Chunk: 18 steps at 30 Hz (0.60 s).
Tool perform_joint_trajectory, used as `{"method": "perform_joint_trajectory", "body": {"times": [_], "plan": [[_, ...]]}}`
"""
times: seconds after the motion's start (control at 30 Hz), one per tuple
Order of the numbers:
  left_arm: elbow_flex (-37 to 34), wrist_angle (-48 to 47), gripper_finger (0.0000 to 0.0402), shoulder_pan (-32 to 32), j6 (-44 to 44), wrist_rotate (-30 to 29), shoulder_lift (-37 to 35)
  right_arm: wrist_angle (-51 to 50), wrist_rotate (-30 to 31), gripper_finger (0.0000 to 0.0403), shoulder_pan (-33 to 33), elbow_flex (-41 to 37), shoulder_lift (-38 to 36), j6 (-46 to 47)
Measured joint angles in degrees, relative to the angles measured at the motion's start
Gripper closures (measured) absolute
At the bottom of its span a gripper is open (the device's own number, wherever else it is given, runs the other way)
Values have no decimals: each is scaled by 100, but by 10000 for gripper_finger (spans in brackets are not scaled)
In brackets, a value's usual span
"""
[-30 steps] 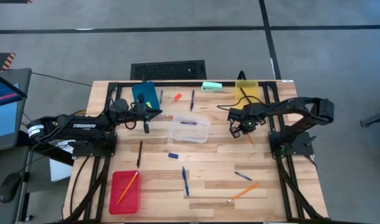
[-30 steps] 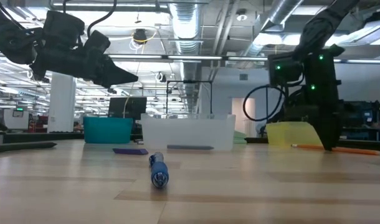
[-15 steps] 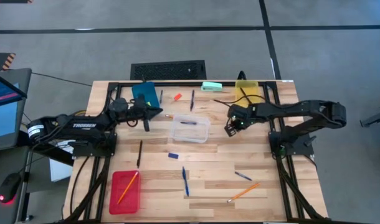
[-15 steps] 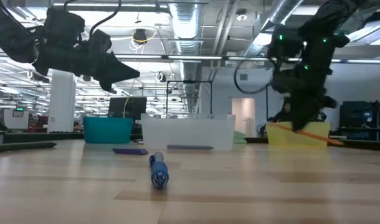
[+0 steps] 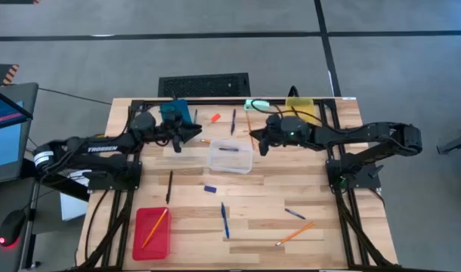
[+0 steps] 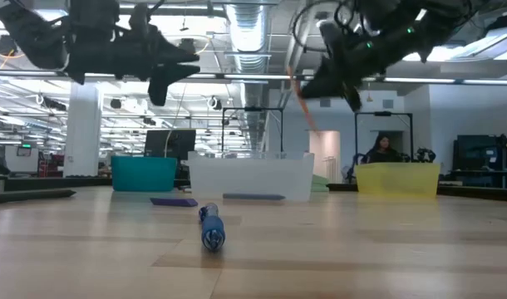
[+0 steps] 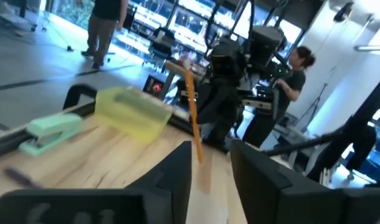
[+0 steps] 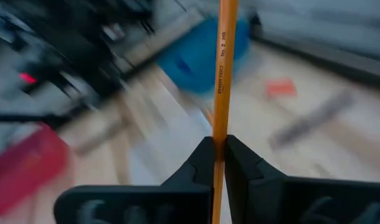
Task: Sort crayons/erasers/pens/pencils in bins
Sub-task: Put the top right yellow pencil into the red bin
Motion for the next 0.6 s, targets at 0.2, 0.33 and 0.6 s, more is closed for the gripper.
{"method": "perform_joint_trajectory", "body": {"times": [0.2, 0.33, 0.6], "plan": [[523, 70, 285, -284, 16, -69, 427, 1453, -99, 373, 67, 10, 202, -296], [953, 120, 285, -497, 238, -57, 901, 2033, -360, 373, 67, 135, 623, -406], [1540, 311, 285, -553, 258, 129, 1720, 2496, -685, 372, 89, 469, 1247, -569]]}}
